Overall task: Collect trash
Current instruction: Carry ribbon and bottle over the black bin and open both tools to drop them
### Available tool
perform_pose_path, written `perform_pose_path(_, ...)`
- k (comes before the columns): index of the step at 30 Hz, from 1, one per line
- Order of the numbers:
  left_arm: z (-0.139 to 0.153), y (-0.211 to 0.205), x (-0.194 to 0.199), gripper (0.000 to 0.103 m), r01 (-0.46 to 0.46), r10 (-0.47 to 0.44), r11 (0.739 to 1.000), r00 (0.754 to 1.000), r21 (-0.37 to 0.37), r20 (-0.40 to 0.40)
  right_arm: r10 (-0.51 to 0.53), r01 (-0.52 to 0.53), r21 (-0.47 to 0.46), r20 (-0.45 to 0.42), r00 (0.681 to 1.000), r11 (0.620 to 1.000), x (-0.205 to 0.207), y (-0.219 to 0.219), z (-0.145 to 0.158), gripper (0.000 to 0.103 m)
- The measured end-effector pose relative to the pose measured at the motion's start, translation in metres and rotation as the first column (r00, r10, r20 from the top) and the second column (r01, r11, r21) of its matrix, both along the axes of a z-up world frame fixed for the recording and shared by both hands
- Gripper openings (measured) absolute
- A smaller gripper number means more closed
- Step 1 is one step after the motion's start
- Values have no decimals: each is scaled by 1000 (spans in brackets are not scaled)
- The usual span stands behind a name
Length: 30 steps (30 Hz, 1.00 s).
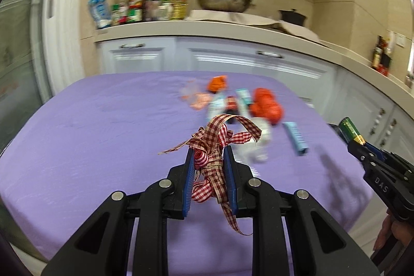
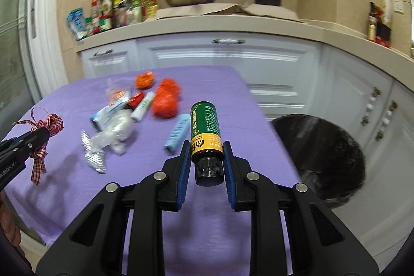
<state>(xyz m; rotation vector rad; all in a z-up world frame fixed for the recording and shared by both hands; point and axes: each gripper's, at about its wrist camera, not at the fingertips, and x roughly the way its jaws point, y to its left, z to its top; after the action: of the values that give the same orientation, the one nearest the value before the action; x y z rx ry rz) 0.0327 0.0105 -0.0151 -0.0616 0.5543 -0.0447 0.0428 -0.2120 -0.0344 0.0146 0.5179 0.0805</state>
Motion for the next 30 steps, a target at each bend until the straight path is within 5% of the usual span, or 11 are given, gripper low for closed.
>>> perform_pose_path(13, 19, -132, 32, 23, 245, -245, 970, 968, 12, 54, -203, 202, 30, 46, 978, 979, 3, -108, 5, 24)
perform_pose_path(30, -5, -259, 95, 23, 348, -348, 936, 937, 56, 1, -314, 314, 66, -9, 949, 947, 50, -200, -31, 24)
